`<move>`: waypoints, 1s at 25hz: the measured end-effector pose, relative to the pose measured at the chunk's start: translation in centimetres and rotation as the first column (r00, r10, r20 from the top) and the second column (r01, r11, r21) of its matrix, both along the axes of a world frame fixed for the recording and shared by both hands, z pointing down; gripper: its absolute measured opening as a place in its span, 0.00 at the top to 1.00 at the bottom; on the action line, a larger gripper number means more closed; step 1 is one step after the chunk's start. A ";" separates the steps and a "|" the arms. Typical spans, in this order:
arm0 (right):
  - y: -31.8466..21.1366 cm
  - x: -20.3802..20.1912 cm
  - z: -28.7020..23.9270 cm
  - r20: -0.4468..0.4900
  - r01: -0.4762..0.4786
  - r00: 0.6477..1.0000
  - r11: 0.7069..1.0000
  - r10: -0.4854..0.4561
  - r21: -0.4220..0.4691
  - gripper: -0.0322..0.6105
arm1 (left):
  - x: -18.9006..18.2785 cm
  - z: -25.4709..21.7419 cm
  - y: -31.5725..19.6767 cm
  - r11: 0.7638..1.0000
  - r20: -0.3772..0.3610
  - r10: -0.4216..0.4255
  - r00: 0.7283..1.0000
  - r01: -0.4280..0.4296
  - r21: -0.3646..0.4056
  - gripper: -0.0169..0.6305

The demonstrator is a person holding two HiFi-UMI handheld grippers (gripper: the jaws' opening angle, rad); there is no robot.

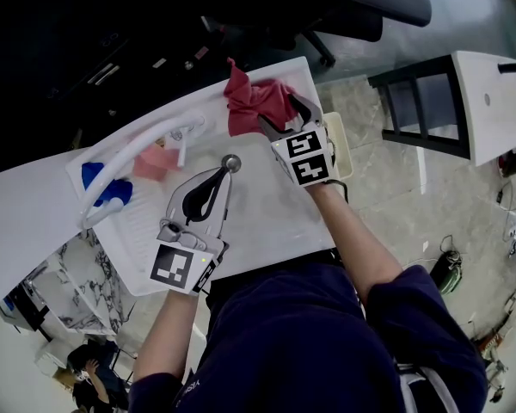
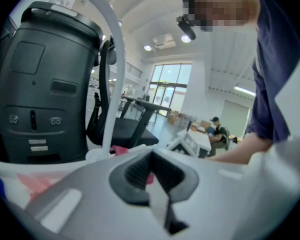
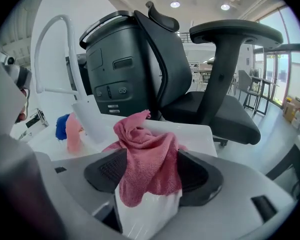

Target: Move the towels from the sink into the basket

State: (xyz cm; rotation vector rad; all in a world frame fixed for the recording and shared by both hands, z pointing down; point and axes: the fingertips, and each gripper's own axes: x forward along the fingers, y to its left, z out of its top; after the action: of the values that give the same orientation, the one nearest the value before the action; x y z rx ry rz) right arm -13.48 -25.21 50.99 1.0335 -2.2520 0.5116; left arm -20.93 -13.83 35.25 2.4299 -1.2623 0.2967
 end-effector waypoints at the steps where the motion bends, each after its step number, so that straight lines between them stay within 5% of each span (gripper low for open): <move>1: 0.0 -0.1 0.2 -0.014 0.003 1.000 1.000 -0.003 -0.004 0.51 | 0.1 0.0 0.0 1.000 -0.003 0.000 1.000 0.000 -0.001 0.97; 10: -0.5 -0.4 1.0 -0.125 0.017 0.992 1.000 -0.015 0.015 0.52 | 0.0 0.1 0.4 1.000 -0.010 0.005 1.000 -0.005 -0.009 0.97; 20: 0.1 -1.4 1.0 -0.150 0.065 0.987 0.997 -0.058 0.037 0.79 | -0.6 0.3 1.2 1.000 -0.010 0.002 1.000 -0.002 -0.013 0.97; 25: 0.6 -1.3 0.6 -0.135 0.071 0.989 0.997 -0.065 0.042 0.84 | -1.0 0.0 1.9 1.000 -0.008 -0.003 1.000 0.003 -0.004 0.97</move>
State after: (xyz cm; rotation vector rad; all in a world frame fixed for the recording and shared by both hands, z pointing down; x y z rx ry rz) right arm -14.82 -24.60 51.63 0.9805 -2.1812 0.3520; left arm -21.96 -11.94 35.26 2.4228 -1.2606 0.2884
